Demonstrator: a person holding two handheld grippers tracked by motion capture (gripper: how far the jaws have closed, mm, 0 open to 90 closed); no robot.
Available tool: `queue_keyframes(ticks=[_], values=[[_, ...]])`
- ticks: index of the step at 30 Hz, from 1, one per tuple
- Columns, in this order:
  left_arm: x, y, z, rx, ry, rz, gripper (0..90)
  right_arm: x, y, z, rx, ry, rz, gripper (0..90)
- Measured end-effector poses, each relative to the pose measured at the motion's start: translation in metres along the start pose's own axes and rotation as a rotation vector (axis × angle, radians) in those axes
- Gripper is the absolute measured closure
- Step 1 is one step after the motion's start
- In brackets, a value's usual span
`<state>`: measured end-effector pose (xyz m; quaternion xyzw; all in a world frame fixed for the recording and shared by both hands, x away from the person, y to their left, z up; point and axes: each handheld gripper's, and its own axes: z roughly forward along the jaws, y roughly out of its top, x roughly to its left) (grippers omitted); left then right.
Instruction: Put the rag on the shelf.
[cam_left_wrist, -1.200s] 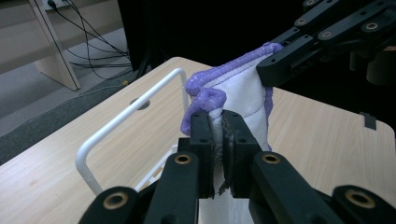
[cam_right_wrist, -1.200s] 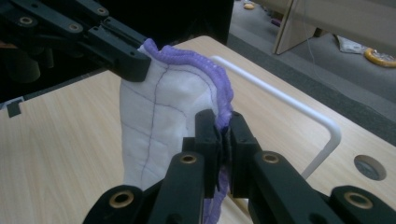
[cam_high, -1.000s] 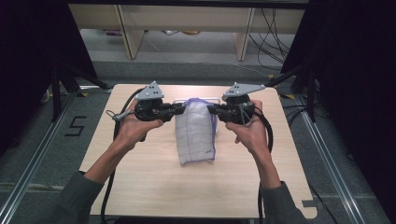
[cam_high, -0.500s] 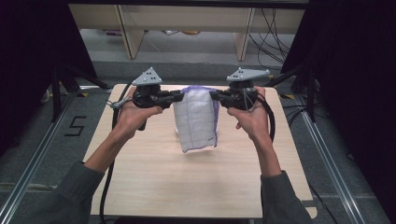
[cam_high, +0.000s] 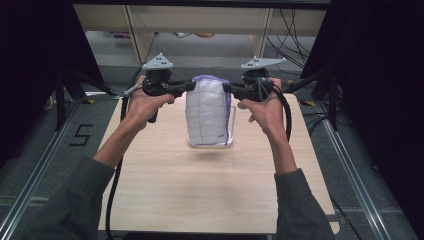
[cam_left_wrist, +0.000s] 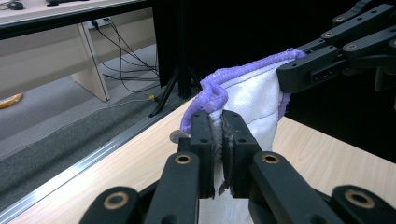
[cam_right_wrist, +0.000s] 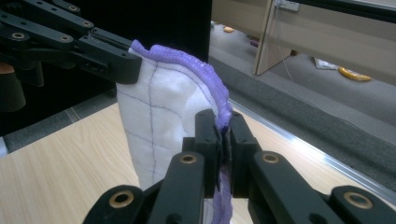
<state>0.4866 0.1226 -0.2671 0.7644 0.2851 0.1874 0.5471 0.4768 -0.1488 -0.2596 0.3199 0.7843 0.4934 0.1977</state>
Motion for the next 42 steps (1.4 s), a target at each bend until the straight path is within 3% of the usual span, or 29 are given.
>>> queue_keyframes(ticks=[7, 10, 15, 18, 24, 28, 31, 42], values=[[0.009, 0.013, 0.002, -0.023, 0.023, -0.013, 83.5, -0.008, 0.016, 0.005, -0.016, -0.010, 0.019, 85.8], [0.014, 0.016, 0.004, -0.039, 0.024, -0.041, 83.4, -0.012, 0.021, 0.007, -0.020, -0.012, 0.033, 85.8], [0.021, 0.018, 0.010, -0.039, 0.033, -0.037, 83.4, -0.021, 0.025, 0.013, -0.031, -0.019, 0.044, 85.7], [0.032, 0.018, 0.020, -0.048, 0.052, -0.048, 83.3, -0.031, 0.025, 0.026, -0.041, -0.035, 0.050, 85.7], [0.048, 0.010, 0.041, -0.064, 0.062, -0.047, 83.3, -0.048, 0.020, 0.050, -0.026, -0.067, 0.036, 85.4], [0.057, 0.002, 0.056, -0.069, 0.080, -0.054, 83.2, -0.058, 0.014, 0.063, -0.003, -0.090, 0.076, 85.3], [0.061, -0.002, 0.061, -0.072, 0.075, -0.062, 83.1, -0.062, 0.011, 0.070, 0.003, -0.099, 0.073, 85.2], [0.076, -0.036, 0.085, -0.009, 0.081, -0.116, 82.9, -0.074, -0.012, 0.104, 0.103, -0.140, 0.094, 84.9]])
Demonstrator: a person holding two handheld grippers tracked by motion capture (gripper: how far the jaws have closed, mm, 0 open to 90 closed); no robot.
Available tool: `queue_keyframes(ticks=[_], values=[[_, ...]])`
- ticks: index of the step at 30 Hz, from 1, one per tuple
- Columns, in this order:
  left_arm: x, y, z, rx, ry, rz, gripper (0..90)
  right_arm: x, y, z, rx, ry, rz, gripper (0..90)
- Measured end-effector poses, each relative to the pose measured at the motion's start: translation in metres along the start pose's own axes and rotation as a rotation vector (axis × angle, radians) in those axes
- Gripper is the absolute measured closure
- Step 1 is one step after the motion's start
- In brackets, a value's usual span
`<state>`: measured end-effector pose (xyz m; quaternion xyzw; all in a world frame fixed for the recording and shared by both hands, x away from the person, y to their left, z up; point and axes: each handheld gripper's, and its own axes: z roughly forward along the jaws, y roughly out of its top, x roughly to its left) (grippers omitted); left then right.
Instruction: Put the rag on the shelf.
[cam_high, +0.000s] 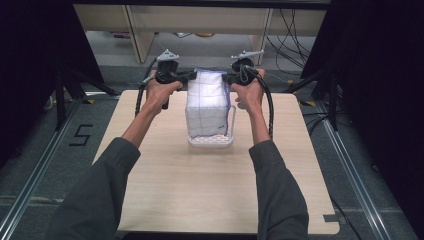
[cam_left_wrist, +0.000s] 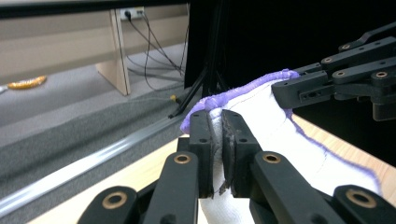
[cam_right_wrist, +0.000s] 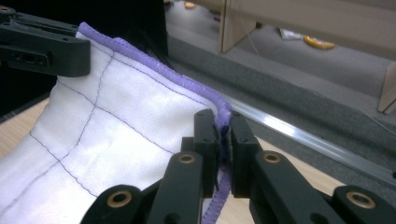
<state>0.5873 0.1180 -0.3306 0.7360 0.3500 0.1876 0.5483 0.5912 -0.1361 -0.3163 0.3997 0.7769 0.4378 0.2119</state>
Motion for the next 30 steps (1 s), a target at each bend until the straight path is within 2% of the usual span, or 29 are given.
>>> queue_keyframes(ticks=[1, 2, 4, 6, 7, 11, 12, 13, 14, 15, 16, 17, 18, 19, 20, 21, 22, 24, 26, 27, 29, 30], values=[[0.000, 0.000, 0.000, 0.000, 0.000, 0.000, 82.9, 0.000, 0.000, 0.000, 0.000, 0.000, 0.000, 84.9], [0.002, -0.006, 0.003, 0.026, -0.004, 0.003, 82.9, 0.000, -0.004, 0.006, 0.017, -0.001, -0.008, 84.9], [0.003, -0.012, 0.006, 0.030, -0.014, -0.011, 82.9, 0.001, -0.007, 0.009, 0.066, -0.002, 0.006, 84.8], [0.004, -0.016, 0.007, 0.046, -0.019, -0.018, 82.8, 0.000, -0.009, 0.012, 0.086, -0.003, -0.003, 84.6], [0.005, -0.018, 0.008, 0.049, -0.023, -0.020, 82.9, 0.001, -0.010, 0.014, 0.098, -0.002, 0.019, 84.5], [0.006, -0.021, 0.009, 0.061, -0.028, -0.031, 82.8, -0.002, -0.013, 0.019, 0.112, 0.003, -0.011, 83.7], [0.005, -0.022, 0.010, 0.073, -0.025, -0.028, 82.7, -0.001, -0.015, 0.019, 0.128, -0.001, 0.012, 83.3], [0.005, -0.023, 0.011, 0.079, -0.012, -0.020, 82.4, -0.003, -0.016, 0.021, 0.122, 0.006, 0.000, 82.0], [0.004, -0.023, 0.011, 0.082, -0.011, -0.026, 82.1, -0.002, -0.017, 0.021, 0.144, 0.009, 0.022, 80.3], [0.004, -0.023, 0.011, 0.089, -0.010, -0.040, 81.1, -0.004, -0.018, 0.023, 0.128, -0.002, 0.013, 75.1], [0.004, -0.023, 0.011, 0.087, -0.012, -0.059, 78.8, -0.005, -0.020, 0.024, 0.141, 0.000, 0.020, 70.5], [0.004, -0.024, 0.010, 0.091, -0.011, -0.064, 73.6, -0.005, -0.021, 0.024, 0.159, -0.017, 0.037, 68.8], [0.005, -0.024, 0.010, 0.101, 0.001, -0.073, 71.3, -0.007, -0.021, 0.023, 0.149, -0.028, 0.023, 68.8], [0.005, -0.024, 0.010, 0.102, 0.007, -0.080, 67.6, -0.008, -0.022, 0.021, 0.154, -0.026, 0.043, 68.7], [0.007, -0.023, 0.008, 0.102, 0.012, -0.092, 67.6, -0.011, -0.022, 0.020, 0.141, -0.025, 0.034, 68.1], [0.007, -0.024, 0.007, 0.097, 0.015, -0.099, 68.0, -0.011, -0.023, 0.019, 0.138, -0.027, 0.051, 66.2], [0.008, -0.024, 0.006, 0.098, 0.015, -0.103, 68.0, -0.011, -0.023, 0.017, 0.155, -0.029, 0.052, 66.1], [0.008, -0.024, 0.003, 0.111, 0.031, -0.092, 67.9, -0.014, -0.024, 0.016, 0.145, -0.026, 0.045, 65.8], [0.010, -0.024, 0.000, 0.106, 0.024, -0.101, 67.8, -0.015, -0.024, 0.012, 0.141, -0.033, 0.057, 65.0], [0.010, -0.024, -0.002, 0.105, 0.023, -0.103, 67.9, -0.016, -0.023, 0.010, 0.158, -0.026, 0.052, 64.5], [0.011, -0.024, -0.006, 0.114, 0.034, -0.098, 67.7, -0.016, -0.023, 0.007, 0.158, -0.033, 0.048, 63.2], [0.012, -0.024, -0.007, 0.119, 0.030, -0.101, 67.6, -0.015, -0.023, 0.006, 0.156, -0.026, 0.063, 63.0]])
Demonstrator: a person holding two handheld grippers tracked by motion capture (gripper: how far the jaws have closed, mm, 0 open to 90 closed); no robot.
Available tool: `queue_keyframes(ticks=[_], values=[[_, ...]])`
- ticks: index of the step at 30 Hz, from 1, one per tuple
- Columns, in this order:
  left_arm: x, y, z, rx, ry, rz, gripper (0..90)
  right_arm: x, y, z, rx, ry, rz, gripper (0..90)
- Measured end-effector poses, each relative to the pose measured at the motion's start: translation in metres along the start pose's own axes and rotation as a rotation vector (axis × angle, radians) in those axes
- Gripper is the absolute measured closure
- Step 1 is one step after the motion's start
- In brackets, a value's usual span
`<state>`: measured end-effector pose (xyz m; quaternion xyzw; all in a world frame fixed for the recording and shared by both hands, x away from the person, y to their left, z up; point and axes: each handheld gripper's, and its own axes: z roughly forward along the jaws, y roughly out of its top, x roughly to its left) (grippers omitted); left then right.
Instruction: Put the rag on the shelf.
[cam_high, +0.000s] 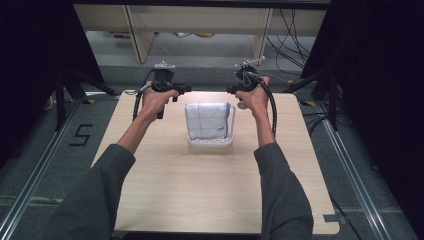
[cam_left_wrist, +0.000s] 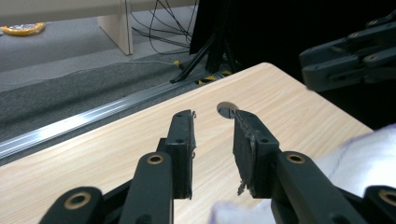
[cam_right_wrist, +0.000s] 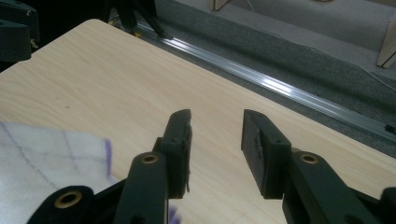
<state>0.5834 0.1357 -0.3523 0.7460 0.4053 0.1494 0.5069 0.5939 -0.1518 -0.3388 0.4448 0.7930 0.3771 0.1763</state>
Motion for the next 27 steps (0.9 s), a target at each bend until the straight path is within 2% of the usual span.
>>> queue_keyframes(ticks=[1, 3, 4, 6, 7, 8, 10, 11, 12, 13, 14, 15, 17, 18, 19, 24, 27], values=[[0.001, 0.000, -0.002, -0.003, -0.002, -0.005, 67.5, -0.001, 0.000, -0.001, -0.016, -0.007, -0.016, 62.8], [0.002, -0.001, -0.006, -0.005, -0.013, -0.016, 66.2, 0.001, 0.001, -0.005, 0.002, -0.007, -0.026, 61.6], [0.001, -0.002, -0.008, -0.007, -0.012, -0.016, 65.5, 0.001, 0.000, -0.005, -0.011, -0.010, -0.031, 61.0], [0.001, -0.001, -0.011, -0.005, -0.017, -0.009, 63.0, 0.003, 0.001, -0.011, -0.011, 0.003, -0.020, 60.0], [0.001, -0.001, -0.014, -0.005, -0.023, -0.011, 61.4, 0.004, 0.002, -0.013, -0.018, -0.003, -0.028, 59.4], [0.001, -0.002, -0.016, -0.008, -0.024, -0.021, 59.3, 0.006, 0.001, -0.015, -0.024, 0.002, -0.015, 58.6], [0.000, -0.002, -0.020, 0.007, -0.019, -0.042, 52.4, 0.007, 0.002, -0.020, -0.012, 0.001, -0.040, 57.2], [-0.001, -0.003, -0.022, 0.012, -0.014, -0.040, 49.4, 0.008, 0.001, -0.022, -0.014, 0.005, -0.048, 56.8], [-0.002, -0.003, -0.024, 0.018, -0.012, -0.035, 47.5, 0.010, 0.000, -0.023, -0.034, 0.011, -0.049, 56.2], [-0.004, -0.004, -0.026, 0.021, -0.005, -0.036, 46.1, 0.011, 0.000, -0.026, -0.021, 0.015, -0.042, 55.4], [-0.005, -0.005, -0.028, 0.020, -0.005, -0.041, 45.1, 0.013, -0.002, -0.025, -0.056, 0.020, -0.045, 54.7], [-0.005, -0.006, -0.028, 0.025, -0.008, -0.041, 44.1, 0.014, -0.003, -0.029, -0.015, 0.022, -0.036, 54.0], [-0.007, -0.007, -0.031, 0.031, -0.014, -0.041, 41.8, 0.014, -0.006, -0.031, -0.042, 0.025, -0.050, 52.3], [-0.008, -0.009, -0.034, 0.026, -0.023, -0.048, 41.2, 0.015, -0.007, -0.033, -0.031, 0.030, -0.026, 51.5], [-0.008, -0.009, -0.035, 0.026, -0.029, -0.051, 40.6, 0.015, -0.009, -0.036, -0.034, 0.038, -0.035, 50.6], [-0.012, -0.015, -0.042, 0.023, -0.031, -0.046, 37.3, 0.019, -0.015, -0.046, -0.048, 0.042, -0.009, 47.0], [-0.016, -0.021, -0.048, 0.026, -0.060, -0.037, 36.2, 0.020, -0.020, -0.052, -0.064, 0.033, -0.019, 45.4]])
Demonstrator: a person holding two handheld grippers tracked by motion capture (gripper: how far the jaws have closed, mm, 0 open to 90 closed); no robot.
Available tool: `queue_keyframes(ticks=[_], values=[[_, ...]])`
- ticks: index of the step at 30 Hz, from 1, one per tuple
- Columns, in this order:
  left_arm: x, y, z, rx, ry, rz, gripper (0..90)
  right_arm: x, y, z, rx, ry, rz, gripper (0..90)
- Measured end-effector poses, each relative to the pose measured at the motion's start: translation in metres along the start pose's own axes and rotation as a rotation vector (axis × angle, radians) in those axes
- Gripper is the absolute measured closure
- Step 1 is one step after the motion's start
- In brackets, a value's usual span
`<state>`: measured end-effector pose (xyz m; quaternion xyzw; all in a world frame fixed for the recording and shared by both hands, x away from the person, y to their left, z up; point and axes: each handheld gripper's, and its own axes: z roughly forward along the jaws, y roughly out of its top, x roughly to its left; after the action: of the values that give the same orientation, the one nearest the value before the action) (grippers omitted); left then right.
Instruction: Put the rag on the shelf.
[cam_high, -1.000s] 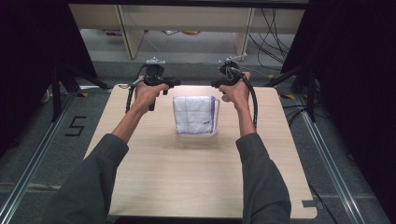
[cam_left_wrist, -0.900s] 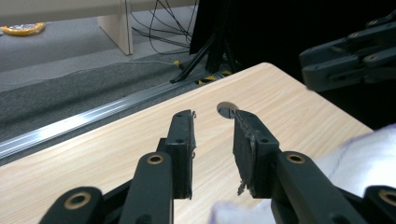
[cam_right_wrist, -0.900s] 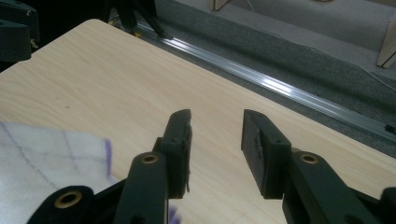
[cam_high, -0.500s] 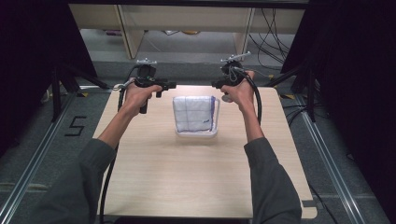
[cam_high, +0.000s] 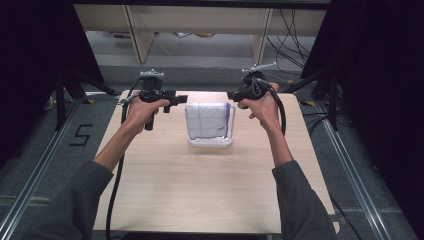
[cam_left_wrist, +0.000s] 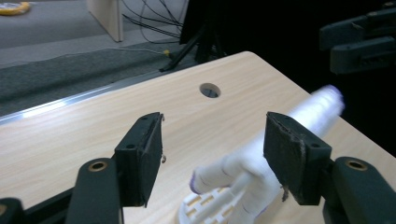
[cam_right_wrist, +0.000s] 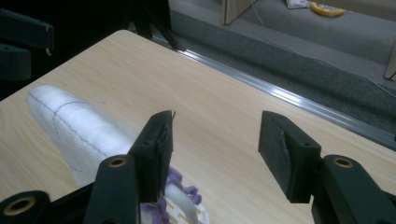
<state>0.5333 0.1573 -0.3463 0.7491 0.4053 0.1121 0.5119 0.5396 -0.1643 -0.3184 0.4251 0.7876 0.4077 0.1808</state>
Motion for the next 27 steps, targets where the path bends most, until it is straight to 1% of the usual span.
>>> queue_keyframes(ticks=[1, 2, 3, 4, 6, 7, 8, 10, 11, 12, 13, 14, 15, 16, 18, 20, 21, 22, 23, 24, 25, 26, 27], values=[[-0.001, -0.002, -0.002, -0.003, 0.002, 0.001, 36.0, 0.001, -0.002, -0.001, -0.024, 0.001, -0.007, 45.2], [-0.002, -0.004, -0.003, 0.003, -0.003, 0.002, 35.9, 0.001, -0.003, -0.003, -0.020, 0.015, -0.007, 44.8], [-0.003, -0.007, -0.005, 0.006, -0.001, 0.000, 35.7, 0.002, -0.004, -0.005, -0.019, 0.012, -0.005, 44.4], [-0.004, -0.009, -0.007, 0.007, -0.015, 0.004, 35.6, 0.003, -0.005, -0.007, -0.016, 0.020, 0.004, 43.8], [-0.007, -0.013, -0.010, 0.003, -0.023, 0.014, 35.5, 0.004, -0.007, -0.009, -0.030, 0.020, -0.005, 43.5], [-0.009, -0.015, -0.011, -0.001, -0.017, 0.014, 35.1, 0.005, -0.008, -0.010, -0.035, 0.033, 0.001, 43.3], [-0.009, -0.016, -0.012, -0.001, -0.022, 0.014, 34.5, 0.008, -0.010, -0.012, -0.022, 0.032, 0.010, 43.2], [-0.012, -0.019, -0.014, 0.002, -0.028, 0.024, 33.9, 0.009, -0.012, -0.012, -0.026, 0.032, 0.000, 42.8], [-0.013, -0.020, -0.015, 0.000, -0.027, 0.027, 33.7, 0.011, -0.013, -0.014, -0.023, 0.032, 0.005, 42.8], [-0.014, -0.022, -0.016, -0.006, -0.029, 0.026, 33.4, 0.010, -0.014, -0.012, -0.040, 0.038, -0.005, 42.6], [-0.015, -0.023, -0.018, -0.003, -0.034, 0.024, 33.3, 0.011, -0.015, -0.013, -0.028, 0.041, 0.003, 42.3], [-0.017, -0.024, -0.019, -0.005, -0.036, 0.027, 33.0, 0.011, -0.016, -0.014, -0.028, 0.034, -0.008, 42.3], [-0.017, -0.025, -0.020, -0.006, -0.037, 0.028, 32.8, 0.013, -0.018, -0.014, -0.040, 0.038, 0.006, 42.2], [-0.018, -0.026, -0.021, -0.008, -0.039, 0.033, 32.8, 0.013, -0.018, -0.015, -0.039, 0.046, 0.009, 42.0], [-0.020, -0.029, -0.024, -0.010, -0.044, 0.028, 32.7, 0.015, -0.020, -0.017, -0.046, 0.056, 0.009, 41.6], [-0.023, -0.032, -0.026, -0.017, -0.043, 0.026, 32.3, 0.016, -0.021, -0.018, -0.041, 0.048, 0.000, 40.8], [-0.024, -0.033, -0.028, -0.014, -0.053, 0.034, 32.2, 0.016, -0.022, -0.018, -0.054, 0.062, -0.014, 40.3], [-0.025, -0.035, -0.030, -0.011, -0.058, 0.033, 32.0, 0.019, -0.024, -0.020, -0.054, 0.061, 0.008, 40.1], [-0.025, -0.037, -0.031, -0.017, -0.077, 0.033, 32.0, 0.020, -0.025, -0.021, -0.058, 0.065, 0.005, 40.0], [-0.027, -0.039, -0.033, -0.018, -0.082, 0.030, 32.0, 0.022, -0.027, -0.023, -0.061, 0.071, 0.004, 39.9], [-0.029, -0.042, -0.034, -0.015, -0.082, 0.035, 32.0, 0.022, -0.028, -0.023, -0.067, 0.074, -0.009, 39.8], [-0.030, -0.044, -0.035, -0.006, -0.085, 0.045, 32.0, 0.025, -0.029, -0.026, -0.063, 0.071, 0.004, 39.6], [-0.031, -0.046, -0.036, -0.006, -0.083, 0.046, 31.7, 0.027, -0.031, -0.027, -0.073, 0.082, 0.000, 39.4]])
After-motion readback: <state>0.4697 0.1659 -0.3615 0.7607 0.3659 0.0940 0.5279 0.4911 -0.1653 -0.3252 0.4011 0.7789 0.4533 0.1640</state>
